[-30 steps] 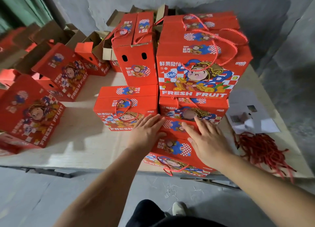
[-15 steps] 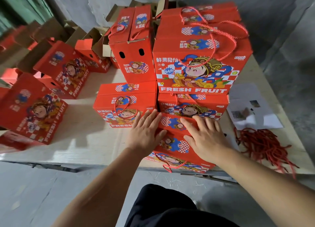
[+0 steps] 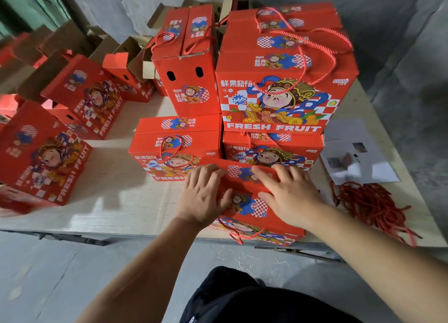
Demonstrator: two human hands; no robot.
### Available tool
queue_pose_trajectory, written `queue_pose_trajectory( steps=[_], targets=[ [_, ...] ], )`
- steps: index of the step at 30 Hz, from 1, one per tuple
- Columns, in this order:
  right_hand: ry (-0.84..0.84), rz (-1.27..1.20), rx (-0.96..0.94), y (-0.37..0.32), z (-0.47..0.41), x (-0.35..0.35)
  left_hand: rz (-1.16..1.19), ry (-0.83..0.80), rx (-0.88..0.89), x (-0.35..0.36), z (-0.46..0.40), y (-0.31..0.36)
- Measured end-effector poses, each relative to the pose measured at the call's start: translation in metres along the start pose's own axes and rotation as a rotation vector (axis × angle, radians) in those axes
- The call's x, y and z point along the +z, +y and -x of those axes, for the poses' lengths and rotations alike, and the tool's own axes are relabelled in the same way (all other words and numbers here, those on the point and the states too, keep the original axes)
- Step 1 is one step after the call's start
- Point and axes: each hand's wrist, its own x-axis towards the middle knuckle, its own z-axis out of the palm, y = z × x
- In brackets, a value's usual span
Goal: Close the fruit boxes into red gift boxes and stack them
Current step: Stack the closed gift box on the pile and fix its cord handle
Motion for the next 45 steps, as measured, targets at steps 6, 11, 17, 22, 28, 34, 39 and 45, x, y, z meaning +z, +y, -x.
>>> queue_pose_trajectory(
  steps=[6, 11, 17, 22, 28, 34, 39, 45],
  targets=[
    [-0.155, -0.095, 0.006, 0.006, -0.012, 0.008, -0.054, 0.025, -0.049, 0.003, 0.001, 0.0],
    [-0.221, -0.167, -0.005, 0.014, -0.015, -0.007, -0.018, 0.043, 0.109, 0.001, 0.001, 0.004],
    [-0.051, -0.34, -0.014, 0.03, -0.017, -0.026, 0.081, -0.105, 0.151, -0.002, 0.005, 0.012],
    [-0.13, -0.264, -0.033, 0.026, -0.013, -0.009, 0.01, -0.164, 0.126, 0.002, 0.018, 0.016],
    [-0.015, -0.132, -0.037, 0.02, -0.007, 0.004, 0.006, -0.062, 0.115, 0.009, 0.027, 0.016],
    [-0.375, -0.373, 0.049, 0.033, -0.021, -0.014, -0.024, -0.071, 0.115, 0.011, 0.034, 0.017],
    [-0.051, -0.145, 0.026, 0.011, 0.001, 0.0, 0.028, 0.007, 0.063, 0.01, 0.035, 0.017],
    [0.064, -0.106, -0.084, 0.014, -0.003, -0.007, 0.215, -0.002, -0.222, 0.008, 0.022, 0.023]
  ],
)
